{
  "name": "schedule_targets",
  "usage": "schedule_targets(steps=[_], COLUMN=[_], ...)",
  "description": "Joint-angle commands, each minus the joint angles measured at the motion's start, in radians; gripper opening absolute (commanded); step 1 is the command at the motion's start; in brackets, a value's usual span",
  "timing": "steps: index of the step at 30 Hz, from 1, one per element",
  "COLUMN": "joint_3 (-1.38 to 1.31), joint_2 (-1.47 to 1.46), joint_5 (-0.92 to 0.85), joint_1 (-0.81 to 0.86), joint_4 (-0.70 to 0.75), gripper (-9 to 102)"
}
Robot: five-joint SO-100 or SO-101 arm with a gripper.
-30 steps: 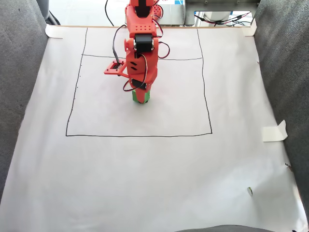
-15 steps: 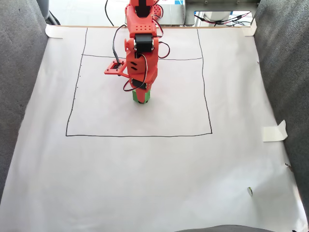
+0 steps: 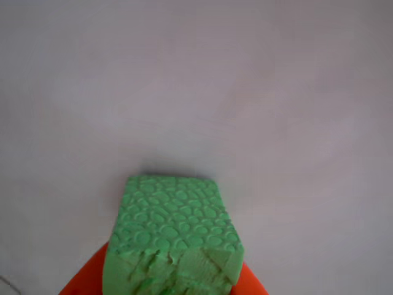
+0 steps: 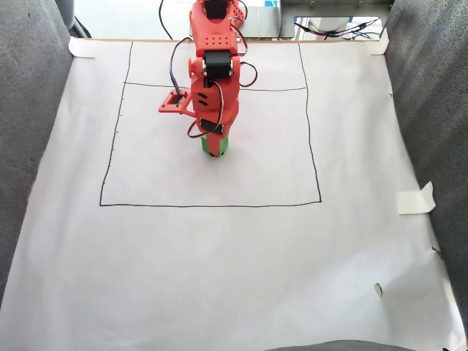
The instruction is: Grasp the colored block, Place it on the black dot, and then return the arm to the default position.
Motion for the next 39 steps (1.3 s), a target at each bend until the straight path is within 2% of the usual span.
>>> schedule_targets(steps=[1, 13, 20, 27, 33, 39], joint_3=[0.011, 0.049, 0.149, 0.383, 0.669, 1.072], joint_2=[0.100, 0.132, 0.253, 0.448, 0.715, 1.109], joint_5=[-0.012, -0.035, -0.064, -0.109, -0.146, -0.206], joint_1=[0.014, 0.032, 0.014, -0.052, -0.117, -0.178], joint_4=[-0.008, -0.014, -0.009, -0.032, -0.064, -0.156], gripper=[24, 36, 42, 45, 43, 22])
